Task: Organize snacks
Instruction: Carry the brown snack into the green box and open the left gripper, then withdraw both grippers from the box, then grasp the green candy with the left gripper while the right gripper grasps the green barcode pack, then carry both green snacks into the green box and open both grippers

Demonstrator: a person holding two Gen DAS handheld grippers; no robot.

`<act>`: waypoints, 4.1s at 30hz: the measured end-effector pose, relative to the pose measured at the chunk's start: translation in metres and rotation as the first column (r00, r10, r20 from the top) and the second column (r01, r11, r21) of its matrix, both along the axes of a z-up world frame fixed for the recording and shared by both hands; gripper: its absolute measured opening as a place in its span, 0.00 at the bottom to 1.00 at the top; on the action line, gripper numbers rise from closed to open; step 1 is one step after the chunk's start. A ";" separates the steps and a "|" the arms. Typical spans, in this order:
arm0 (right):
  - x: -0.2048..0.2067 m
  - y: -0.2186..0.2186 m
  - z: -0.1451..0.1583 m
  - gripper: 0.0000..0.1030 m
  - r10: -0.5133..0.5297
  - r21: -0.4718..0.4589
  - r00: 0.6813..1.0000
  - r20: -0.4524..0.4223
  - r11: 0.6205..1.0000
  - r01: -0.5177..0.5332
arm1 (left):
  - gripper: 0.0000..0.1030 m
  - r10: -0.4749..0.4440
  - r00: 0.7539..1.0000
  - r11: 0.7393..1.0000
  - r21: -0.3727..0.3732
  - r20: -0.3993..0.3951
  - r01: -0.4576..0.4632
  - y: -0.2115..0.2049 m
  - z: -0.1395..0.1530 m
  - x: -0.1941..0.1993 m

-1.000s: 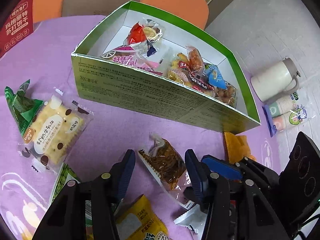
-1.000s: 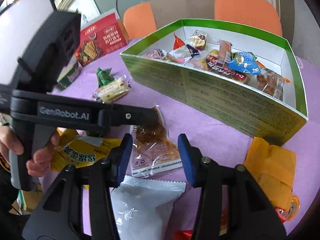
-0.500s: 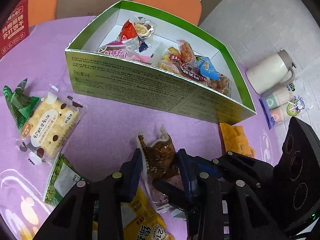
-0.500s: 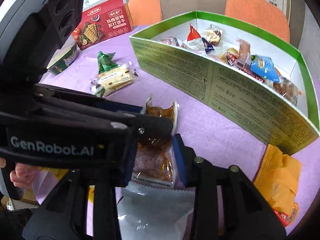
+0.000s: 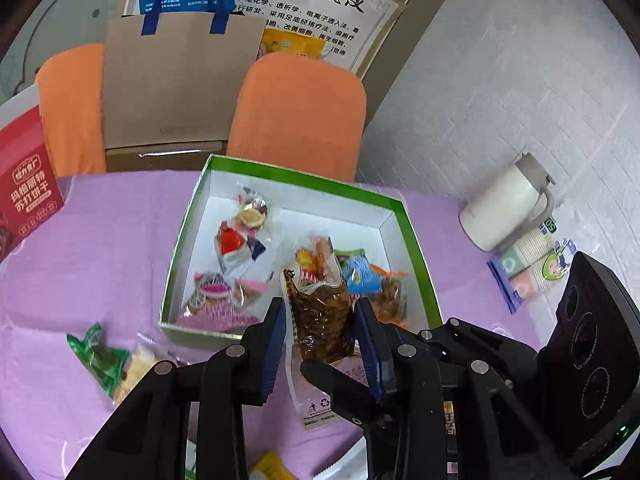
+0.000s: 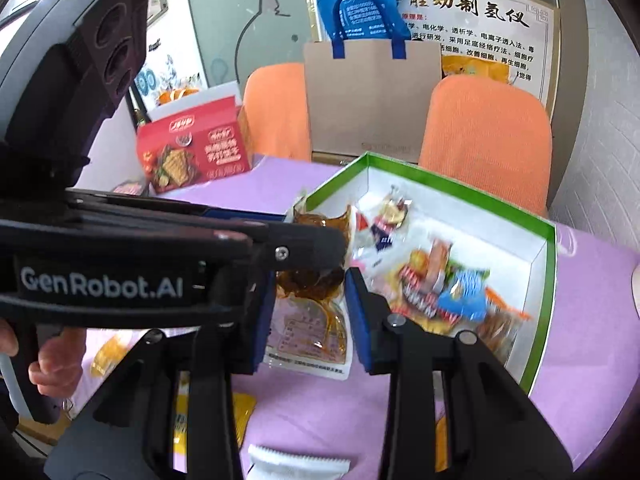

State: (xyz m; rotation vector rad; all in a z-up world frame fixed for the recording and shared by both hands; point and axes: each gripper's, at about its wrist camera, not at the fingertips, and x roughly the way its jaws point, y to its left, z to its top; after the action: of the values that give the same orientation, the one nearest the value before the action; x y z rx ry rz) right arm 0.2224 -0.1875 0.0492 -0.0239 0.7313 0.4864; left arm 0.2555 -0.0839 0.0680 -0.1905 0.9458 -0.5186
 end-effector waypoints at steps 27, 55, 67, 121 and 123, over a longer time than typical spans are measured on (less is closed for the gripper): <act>0.032 -0.010 -0.023 0.90 -0.078 -0.074 0.997 -0.013 0.994 0.077 | 0.89 0.067 0.996 0.986 0.150 0.056 -0.075 0.008 -0.040 0.046; -0.124 0.016 -0.025 0.96 0.049 -0.020 0.991 -0.122 0.998 -0.051 | 0.89 0.165 0.986 0.977 0.141 -0.009 -0.162 0.123 -0.045 -0.153; -0.072 0.094 -0.065 0.68 0.140 -0.040 0.963 -0.229 0.987 -0.153 | 0.89 0.257 0.966 0.963 0.088 -0.028 -0.254 0.179 -0.054 -0.148; -0.052 0.050 -0.036 0.44 0.041 0.077 0.985 -0.170 0.997 -0.028 | 0.27 0.213 0.976 0.972 0.115 -0.049 -0.207 0.140 -0.064 -0.011; -0.050 0.036 -0.025 0.44 0.004 0.085 0.990 -0.140 0.996 0.008 | 0.27 0.185 0.983 0.978 0.097 -0.007 -0.183 0.131 -0.041 -0.019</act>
State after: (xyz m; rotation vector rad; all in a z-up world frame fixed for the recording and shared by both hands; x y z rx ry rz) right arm 0.1722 -0.1516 0.0247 0.0916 0.8479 0.5211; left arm 0.2365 0.0467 0.0272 -0.1937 0.9556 -0.3007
